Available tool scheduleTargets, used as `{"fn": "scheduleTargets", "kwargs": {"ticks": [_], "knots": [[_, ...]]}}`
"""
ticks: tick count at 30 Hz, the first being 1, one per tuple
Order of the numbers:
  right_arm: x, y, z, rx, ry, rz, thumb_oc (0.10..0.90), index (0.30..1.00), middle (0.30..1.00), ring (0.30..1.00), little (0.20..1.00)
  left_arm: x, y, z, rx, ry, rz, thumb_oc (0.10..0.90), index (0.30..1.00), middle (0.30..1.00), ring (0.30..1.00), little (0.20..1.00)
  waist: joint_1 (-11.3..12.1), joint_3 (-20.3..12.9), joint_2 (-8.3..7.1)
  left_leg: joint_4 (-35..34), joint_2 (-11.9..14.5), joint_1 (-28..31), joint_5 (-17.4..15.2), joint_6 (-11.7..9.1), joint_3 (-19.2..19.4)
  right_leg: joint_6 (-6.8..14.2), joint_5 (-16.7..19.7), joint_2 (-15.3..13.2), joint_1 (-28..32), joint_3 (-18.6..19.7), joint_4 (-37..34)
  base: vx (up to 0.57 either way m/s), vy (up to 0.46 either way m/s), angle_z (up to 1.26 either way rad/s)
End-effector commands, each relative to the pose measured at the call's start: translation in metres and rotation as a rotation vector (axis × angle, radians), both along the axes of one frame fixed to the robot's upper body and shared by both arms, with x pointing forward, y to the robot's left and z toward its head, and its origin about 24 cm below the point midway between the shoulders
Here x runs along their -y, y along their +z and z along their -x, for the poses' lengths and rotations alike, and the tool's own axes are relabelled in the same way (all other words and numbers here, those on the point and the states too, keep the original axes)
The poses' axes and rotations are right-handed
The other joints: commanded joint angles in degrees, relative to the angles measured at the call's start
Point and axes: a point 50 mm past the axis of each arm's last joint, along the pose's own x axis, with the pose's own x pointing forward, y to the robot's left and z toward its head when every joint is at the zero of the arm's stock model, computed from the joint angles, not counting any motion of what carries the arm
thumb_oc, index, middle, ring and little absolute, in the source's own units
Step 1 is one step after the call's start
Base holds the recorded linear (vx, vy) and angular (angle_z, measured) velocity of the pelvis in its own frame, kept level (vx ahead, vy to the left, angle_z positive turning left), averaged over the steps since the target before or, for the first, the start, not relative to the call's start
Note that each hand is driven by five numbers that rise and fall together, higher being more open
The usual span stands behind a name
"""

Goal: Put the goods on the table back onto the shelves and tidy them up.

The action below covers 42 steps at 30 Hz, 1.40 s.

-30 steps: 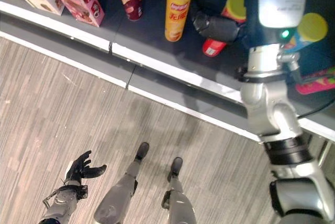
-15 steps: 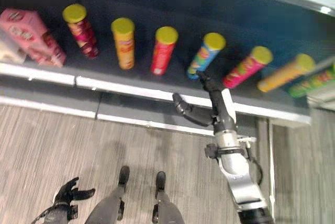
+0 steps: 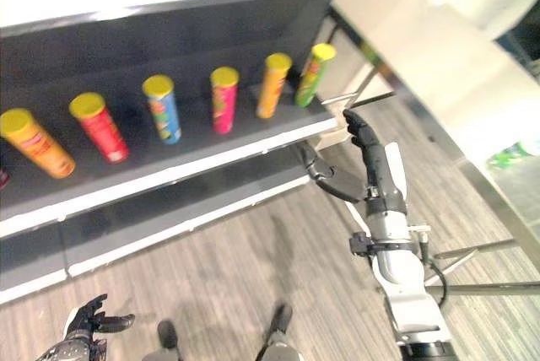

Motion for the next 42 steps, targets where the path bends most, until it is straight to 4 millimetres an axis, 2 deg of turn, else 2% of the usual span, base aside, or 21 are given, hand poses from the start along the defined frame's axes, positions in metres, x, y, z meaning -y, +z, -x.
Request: {"fn": "scheduleTargets", "kwargs": {"ticks": [1, 6, 7, 11, 12, 13, 14, 15, 16, 17, 18, 19, 21, 23, 25, 29, 32, 35, 38, 40, 42], "knots": [[0.043, 0.053, 0.006, 0.212, -0.192, 0.077, 0.8, 0.9, 0.9, 0.9, 0.9, 0.001, 0.002, -0.004, 0.033, -0.01, 0.011, 0.8, 0.9, 0.9, 0.9, 0.9, -0.1, -0.3, 0.98, 1.8, 0.4, -0.1, -6.1, -0.4, -2.3, 6.9, -4.9, 0.0, 0.7, 2.6, 0.7, 0.1, -0.22, -0.59], [0.064, 0.065, 0.021, 0.241, -0.282, 0.128, 0.8, 0.9, 0.9, 0.9, 0.9, 0.008, 0.002, -0.009, 0.042, -0.058, 0.033, 0.8, 0.9, 0.9, 0.9, 0.9, -2.5, -0.8, 3.05, 2.3, 4.8, 1.9, -3.6, -2.6, -1.7, 4.9, -9.6, 3.8, 1.8, 3.9, 2.7, 0.08, -0.276, -0.25], [0.07, 0.071, 0.026, 0.259, -0.306, 0.148, 0.8, 0.9, 0.9, 0.9, 0.9, 0.012, 0.003, -0.013, 0.055, -0.076, 0.044, 0.8, 0.9, 0.9, 0.9, 0.9, -3.2, -0.8, 3.98, 4.6, 7.3, 2.1, 0.5, -3.8, -1.7, 3.5, -11.3, 6.3, 2.7, 4.9, 3.0, 0.09, -0.295, -0.11], [0.071, 0.08, 0.026, 0.295, -0.303, 0.159, 0.8, 0.9, 0.9, 0.9, 0.9, 0.016, 0.004, -0.017, 0.072, -0.098, 0.059, 0.8, 0.9, 0.9, 0.9, 0.9, -3.3, -0.6, 4.31, 9.5, 7.9, 1.7, 1.8, -3.3, -4.7, 1.5, -13.4, 9.0, 4.0, 6.6, 3.1, 0.09, -0.271, -0.34], [0.065, 0.086, 0.021, 0.307, -0.265, 0.173, 0.8, 0.9, 0.9, 0.9, 0.9, 0.021, 0.001, -0.014, 0.064, -0.104, 0.076, 0.8, 0.9, 0.9, 0.9, 0.9, -1.7, 0.2, 3.18, 13.3, 3.1, -1.7, -1.1, 0.1, -12.3, 0.0, -13.7, 9.3, 3.9, 8.8, 3.8, -0.01, -0.134, -0.63], [0.065, 0.086, 0.021, 0.307, -0.265, 0.173, 0.8, 0.9, 0.9, 0.9, 0.9, 0.021, 0.001, -0.014, 0.064, -0.104, 0.076, 0.8, 0.9, 0.9, 0.9, 0.9, -1.8, 0.2, 3.18, 13.7, 3.1, -1.9, -1.4, 0.2, -12.4, 0.0, -13.7, 9.2, 3.9, 8.7, 3.9, 0.1, -0.248, -0.73], [0.06, 0.092, 0.017, 0.322, -0.231, 0.184, 0.8, 0.9, 0.9, 0.9, 0.9, 0.026, -0.003, -0.01, 0.054, -0.1, 0.102, 0.8, 0.9, 0.9, 0.9, 0.9, 0.0, 0.9, 2.0, 15.2, -4.1, -5.2, -7.9, 2.6, -20.9, -0.3, -14.2, 9.8, 5.2, 12.9, 3.8, 0.11, -0.108, -0.84], [0.06, 0.092, 0.017, 0.323, -0.232, 0.184, 0.8, 0.9, 0.9, 0.9, 0.9, 0.026, -0.003, -0.01, 0.055, -0.1, 0.102, 0.8, 0.9, 0.9, 0.9, 0.9, -0.1, 0.9, 1.9, 15.3, -4.3, -5.4, -7.8, 2.7, -21.0, -0.3, -14.1, 9.6, 5.1, 12.9, 3.8, 0.21, -0.183, -1.06], [0.057, 0.098, 0.013, 0.348, -0.212, 0.178, 0.8, 0.9, 0.9, 0.9, 0.9, 0.032, -0.005, -0.009, 0.052, -0.112, 0.118, 0.8, 0.9, 0.9, 0.9, 0.9, 0.8, 1.4, 1.86, 14.7, -7.4, -7.9, -8.9, 3.0, -24.4, -0.3, -14.1, 10.2, 5.7, 15.3, 3.3, 0.09, -0.065, -1.14], [0.057, 0.098, 0.013, 0.348, -0.212, 0.178, 0.8, 0.9, 0.9, 0.9, 0.9, 0.032, -0.005, -0.009, 0.052, -0.112, 0.118, 0.8, 0.9, 0.9, 0.9, 0.9, 0.8, 1.4, 1.86, 14.7, -7.4, -7.9, -8.9, 3.0, -24.4, -0.3, -14.1, 10.2, 5.7, 15.3, 3.3, 0.15, -0.078, -0.96], [0.056, 0.102, 0.011, 0.365, -0.207, 0.182, 0.8, 0.9, 0.9, 0.9, 0.9, 0.035, -0.006, -0.008, 0.046, -0.13, 0.126, 0.8, 0.9, 0.9, 0.9, 0.9, 1.5, 1.7, 2.22, 13.6, -9.1, -9.9, -7.7, 3.2, -26.0, -0.3, -14.1, 10.8, 5.9, 16.3, 3.1, 0.15, -0.036, -0.63], [0.053, 0.108, 0.007, 0.39, -0.198, 0.193, 0.8, 0.9, 0.9, 0.9, 0.9, 0.04, -0.009, -0.006, 0.028, -0.156, 0.139, 0.8, 0.9, 0.9, 0.9, 0.9, 2.7, 2.1, 3.34, 10.0, -12.2, -13.4, -4.3, 3.4, -28.5, -0.4, -14.4, 12.6, 7.0, 18.1, 2.7, 0.15, -0.036, -0.33], [0.051, 0.11, 0.004, 0.396, -0.191, 0.202, 0.8, 0.9, 0.9, 0.9, 0.9, 0.043, -0.011, -0.004, 0.015, -0.164, 0.145, 0.8, 0.9, 0.9, 0.9, 0.9, 3.3, 2.3, 3.8, 7.1, -13.6, -14.6, -2.6, 3.4, -29.4, -0.5, -15.0, 13.4, 7.9, 19.3, 2.5, 0.17, -0.031, -0.47], [0.049, 0.115, 0.001, 0.422, -0.199, 0.212, 0.8, 0.9, 0.9, 0.9, 0.9, 0.045, -0.013, -0.004, 0.004, -0.175, 0.152, 0.8, 0.9, 0.9, 0.9, 0.9, 4.2, 3.0, 5.16, 2.3, -15.6, -19.2, 0.6, 2.1, -28.1, -1.3, -17.0, 15.9, 10.8, 21.6, 2.7, 0.29, -0.033, -1.07], [0.045, 0.116, 0.001, 0.434, -0.191, 0.204, 0.8, 0.9, 0.9, 0.9, 0.9, 0.043, -0.014, 0.001, -0.012, -0.163, 0.152, 0.8, 0.9, 0.9, 0.9, 0.9, 4.7, 2.5, 5.89, 0.9, -15.3, -18.7, 2.2, 2.3, -26.1, -1.8, -18.4, 17.3, 12.8, 23.4, 2.8, 0.31, 0.028, -0.93], [0.039, 0.115, 0.0, 0.432, -0.18, 0.222, 0.8, 0.9, 0.9, 0.9, 0.9, 0.04, -0.017, 0.008, -0.036, -0.126, 0.142, 0.8, 0.9, 0.9, 0.9, 0.9, 5.3, 0.7, 6.05, 0.4, -14.4, -14.9, 5.5, 2.9, -26.2, -1.8, -21.2, 16.7, 15.8, 25.3, 3.5, 0.35, 0.111, -0.16], [0.038, 0.113, -0.001, 0.427, -0.187, 0.224, 0.8, 0.9, 0.9, 0.9, 0.9, 0.036, -0.016, 0.01, -0.04, -0.103, 0.133, 0.8, 0.9, 0.9, 0.9, 0.9, 5.4, -0.6, 5.02, 0.6, -14.0, -13.0, 4.5, 3.5, -24.9, -1.1, -22.4, 14.6, 16.4, 26.0, 5.2, 0.3, 0.129, -0.55], [0.038, 0.112, 0.0, 0.429, -0.2, 0.227, 0.8, 0.9, 0.9, 0.9, 0.9, 0.033, -0.015, 0.008, -0.033, -0.076, 0.126, 0.8, 0.9, 0.9, 0.9, 0.9, 5.4, -2.1, 3.86, 0.6, -13.8, -10.0, 2.0, 5.1, -22.5, 0.8, -22.4, 11.5, 15.1, 26.0, 11.4, 0.25, 0.113, -0.49], [0.043, 0.111, 0.0, 0.421, -0.235, 0.232, 0.8, 0.9, 0.9, 0.9, 0.9, 0.029, -0.009, -0.005, -0.002, -0.093, 0.104, 0.8, 0.9, 0.9, 0.9, 0.9, 3.3, 0.5, 3.09, 0.7, -14.1, -5.7, -0.5, 7.7, -21.3, 4.2, -11.3, 8.8, 5.7, 26.3, 30.5, 0.1, 0.077, -0.3], [0.043, 0.11, -0.004, 0.416, -0.229, 0.214, 0.8, 0.9, 0.9, 0.9, 0.9, 0.025, -0.006, -0.009, 0.014, -0.092, 0.095, 0.8, 0.9, 0.9, 0.9, 0.9, 2.8, 1.5, 3.62, 0.6, -13.1, -5.5, -0.4, 8.0, -21.0, 3.4, -10.0, 9.1, 2.7, 26.3, 34.6, 0.01, 0.051, 0.03], [0.04, 0.102, -0.009, 0.386, -0.217, 0.185, 0.8, 0.9, 0.9, 0.9, 0.9, 0.018, -0.002, -0.011, 0.022, -0.081, 0.079, 0.8, 0.9, 0.9, 0.9, 0.9, 2.7, 2.3, 4.56, 0.3, -11.0, -4.1, -1.5, 7.7, -20.6, 1.3, -14.4, 7.3, -2.0, 23.2, 36.3, 0.1, 0.016, -0.16]]}}
